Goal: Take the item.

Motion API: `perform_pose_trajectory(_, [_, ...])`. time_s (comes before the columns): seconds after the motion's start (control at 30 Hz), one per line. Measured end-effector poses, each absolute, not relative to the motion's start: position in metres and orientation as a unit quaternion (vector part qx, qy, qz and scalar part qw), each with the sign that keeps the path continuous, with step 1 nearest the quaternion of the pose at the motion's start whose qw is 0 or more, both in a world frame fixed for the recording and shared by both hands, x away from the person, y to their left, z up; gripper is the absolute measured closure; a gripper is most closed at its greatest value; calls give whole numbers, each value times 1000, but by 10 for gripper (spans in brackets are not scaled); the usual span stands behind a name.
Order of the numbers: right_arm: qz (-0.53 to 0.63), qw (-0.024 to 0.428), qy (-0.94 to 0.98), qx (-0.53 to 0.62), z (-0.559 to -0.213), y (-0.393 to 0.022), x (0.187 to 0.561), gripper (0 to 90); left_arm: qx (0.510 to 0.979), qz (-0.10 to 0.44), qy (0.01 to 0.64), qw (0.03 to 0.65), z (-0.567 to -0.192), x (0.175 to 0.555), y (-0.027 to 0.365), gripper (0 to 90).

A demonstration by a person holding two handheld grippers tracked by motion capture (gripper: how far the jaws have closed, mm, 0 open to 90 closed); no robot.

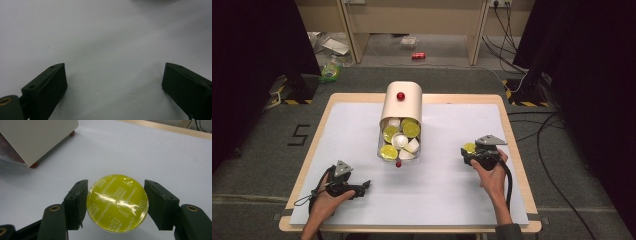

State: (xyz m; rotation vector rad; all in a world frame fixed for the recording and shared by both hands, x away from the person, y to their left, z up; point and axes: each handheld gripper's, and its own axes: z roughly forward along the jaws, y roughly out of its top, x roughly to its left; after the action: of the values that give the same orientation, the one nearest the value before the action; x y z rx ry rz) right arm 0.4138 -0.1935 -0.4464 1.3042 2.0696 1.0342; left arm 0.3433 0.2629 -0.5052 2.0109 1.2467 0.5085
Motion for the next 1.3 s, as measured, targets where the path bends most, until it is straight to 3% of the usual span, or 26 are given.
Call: perform_pose_trajectory(1.3, [353,232,766,484,-466,-193,420,385,778,197,482,353,-505,343,263,52])
